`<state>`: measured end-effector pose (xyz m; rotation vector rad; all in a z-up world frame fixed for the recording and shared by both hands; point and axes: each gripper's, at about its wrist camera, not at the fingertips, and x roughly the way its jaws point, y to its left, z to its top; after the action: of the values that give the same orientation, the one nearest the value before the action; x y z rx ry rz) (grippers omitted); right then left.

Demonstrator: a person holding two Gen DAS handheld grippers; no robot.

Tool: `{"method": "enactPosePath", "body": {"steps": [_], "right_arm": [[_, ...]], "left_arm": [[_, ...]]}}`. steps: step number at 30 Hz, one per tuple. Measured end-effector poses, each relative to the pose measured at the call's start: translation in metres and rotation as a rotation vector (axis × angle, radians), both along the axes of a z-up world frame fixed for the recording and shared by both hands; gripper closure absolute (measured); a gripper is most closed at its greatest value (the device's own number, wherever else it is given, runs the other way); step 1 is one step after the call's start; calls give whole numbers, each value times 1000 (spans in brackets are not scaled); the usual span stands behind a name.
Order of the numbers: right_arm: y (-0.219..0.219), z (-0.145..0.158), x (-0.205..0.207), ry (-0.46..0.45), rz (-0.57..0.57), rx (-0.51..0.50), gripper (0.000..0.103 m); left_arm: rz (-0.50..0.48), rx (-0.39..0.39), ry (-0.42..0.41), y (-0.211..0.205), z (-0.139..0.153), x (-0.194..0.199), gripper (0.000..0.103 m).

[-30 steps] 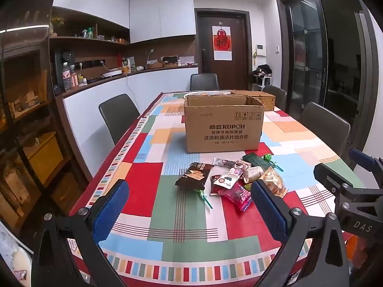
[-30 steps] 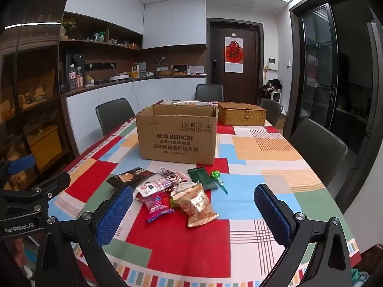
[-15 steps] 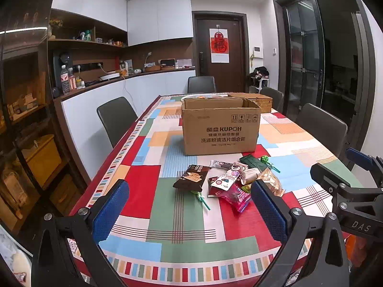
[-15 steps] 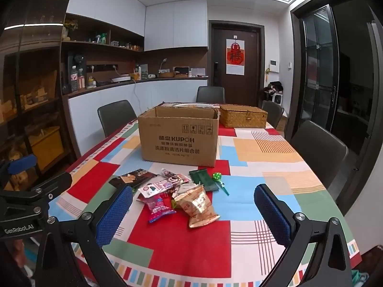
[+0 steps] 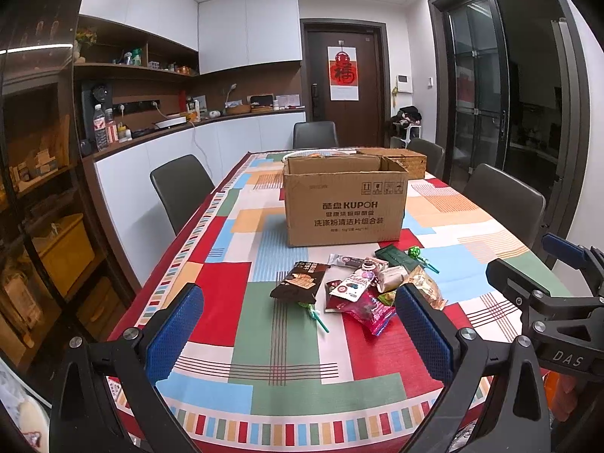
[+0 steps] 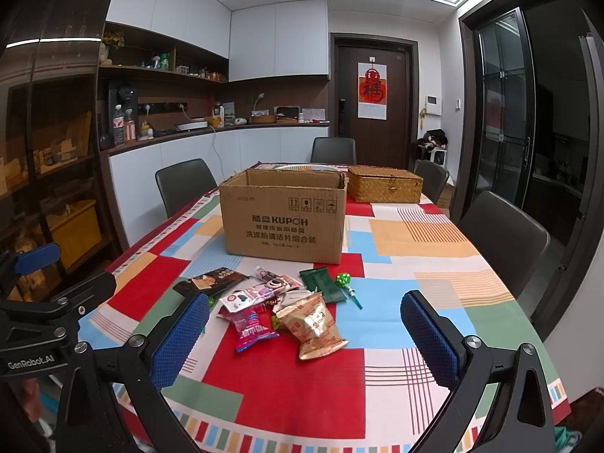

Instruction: Organize snacks

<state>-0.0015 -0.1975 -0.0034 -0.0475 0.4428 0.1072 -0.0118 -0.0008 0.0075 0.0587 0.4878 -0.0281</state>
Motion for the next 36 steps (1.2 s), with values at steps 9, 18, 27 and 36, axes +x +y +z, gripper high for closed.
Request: {"method": "enactPosePath", "body": {"steps": [9,18,27,36], "right_arm": [[1,2,-2,-5,8,6,1],[2,2,-1,-4,9,6,1],[2,2,-1,-5,9,6,1],[2,2,-2,-4,8,6,1]], "left_arm": [[-8,-1,-8,-1,2,0,0],[-9,-1,-10,-1,1,0,0],[-9,-1,-11,-1,1,0,0],[-8,-1,-11,-1,0,0,0]]}}
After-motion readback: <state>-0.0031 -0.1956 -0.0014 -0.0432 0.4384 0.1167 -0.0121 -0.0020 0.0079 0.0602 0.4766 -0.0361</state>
